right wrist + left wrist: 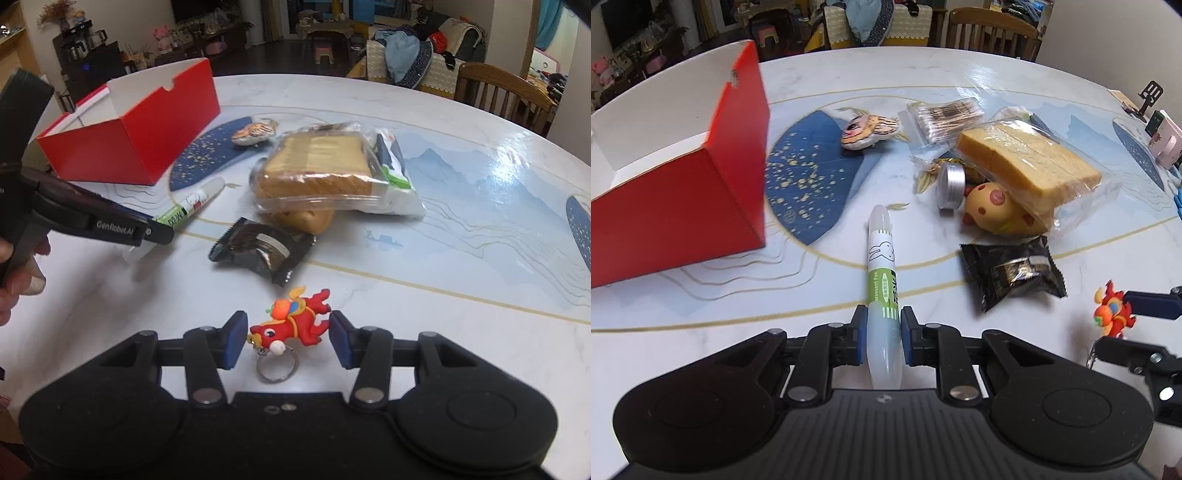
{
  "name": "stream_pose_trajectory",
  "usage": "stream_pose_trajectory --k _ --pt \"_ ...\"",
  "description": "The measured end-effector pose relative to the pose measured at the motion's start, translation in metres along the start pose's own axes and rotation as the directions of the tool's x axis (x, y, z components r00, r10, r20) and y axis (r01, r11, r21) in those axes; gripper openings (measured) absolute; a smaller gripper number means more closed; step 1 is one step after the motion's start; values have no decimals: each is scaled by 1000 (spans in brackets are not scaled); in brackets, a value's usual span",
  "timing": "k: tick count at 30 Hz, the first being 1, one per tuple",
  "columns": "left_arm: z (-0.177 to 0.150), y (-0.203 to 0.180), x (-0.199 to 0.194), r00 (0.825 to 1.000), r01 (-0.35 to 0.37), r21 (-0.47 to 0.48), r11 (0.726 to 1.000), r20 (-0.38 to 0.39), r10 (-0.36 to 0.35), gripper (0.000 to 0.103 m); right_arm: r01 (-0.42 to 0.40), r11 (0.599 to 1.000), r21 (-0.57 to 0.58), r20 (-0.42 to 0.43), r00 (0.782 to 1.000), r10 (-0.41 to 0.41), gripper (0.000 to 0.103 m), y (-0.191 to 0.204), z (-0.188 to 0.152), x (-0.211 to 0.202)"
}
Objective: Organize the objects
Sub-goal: 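Grasp the red dragon keychain with the right gripper and lift it, then carry the marker with the left gripper while the right gripper carries the keychain into the box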
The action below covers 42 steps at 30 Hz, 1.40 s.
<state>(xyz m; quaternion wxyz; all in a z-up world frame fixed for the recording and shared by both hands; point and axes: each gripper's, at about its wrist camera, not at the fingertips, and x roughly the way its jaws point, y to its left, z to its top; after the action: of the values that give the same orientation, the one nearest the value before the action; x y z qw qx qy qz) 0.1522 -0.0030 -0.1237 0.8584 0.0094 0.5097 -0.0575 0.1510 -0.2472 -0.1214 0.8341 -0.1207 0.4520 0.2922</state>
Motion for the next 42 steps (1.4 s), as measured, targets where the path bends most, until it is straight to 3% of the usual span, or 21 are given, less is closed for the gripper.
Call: stream_pose_trajectory --k 12,18,24,32,42 --pt "-33 23 -37 999 40 -109 993 24 -37 18 -29 998 -59 25 999 31 48 17 2 -20" --pt "-35 50 -49 996 87 -161 983 39 -82 18 -18 998 -52 33 999 19 48 28 14 -24" --pt "-30 76 -67 990 131 -145 981 73 -121 18 -14 998 -56 27 1000 15 48 51 28 -24" --pt "-14 109 -95 975 205 -134 969 118 -190 18 -27 998 -65 65 997 31 47 93 64 -31" --pt "12 150 -123 957 231 -71 970 196 -214 18 -43 994 -98 152 987 58 47 137 135 -32"
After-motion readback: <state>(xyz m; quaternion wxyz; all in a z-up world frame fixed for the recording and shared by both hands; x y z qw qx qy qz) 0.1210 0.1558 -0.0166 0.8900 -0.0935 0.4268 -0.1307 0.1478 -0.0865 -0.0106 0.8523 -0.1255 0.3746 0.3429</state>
